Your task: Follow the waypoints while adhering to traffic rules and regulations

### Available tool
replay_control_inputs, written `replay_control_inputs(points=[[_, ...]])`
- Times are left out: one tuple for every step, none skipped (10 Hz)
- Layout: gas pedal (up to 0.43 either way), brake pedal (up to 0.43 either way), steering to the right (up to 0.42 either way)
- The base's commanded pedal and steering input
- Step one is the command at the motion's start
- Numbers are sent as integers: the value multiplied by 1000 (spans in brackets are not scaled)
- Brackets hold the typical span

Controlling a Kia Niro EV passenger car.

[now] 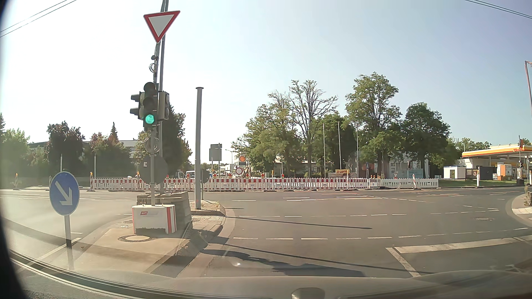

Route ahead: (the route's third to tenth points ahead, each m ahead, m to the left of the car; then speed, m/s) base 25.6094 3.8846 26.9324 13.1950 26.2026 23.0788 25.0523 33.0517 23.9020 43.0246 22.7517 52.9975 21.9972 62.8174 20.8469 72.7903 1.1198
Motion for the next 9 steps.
replay_control_inputs(points=[[409, 18, 5], [409, 18, 5], [421, 18, 5], [421, 18, 5], [421, 18, 5], [421, 18, 5], [421, 18, 5], [421, 18, 5], [421, 18, 5]])
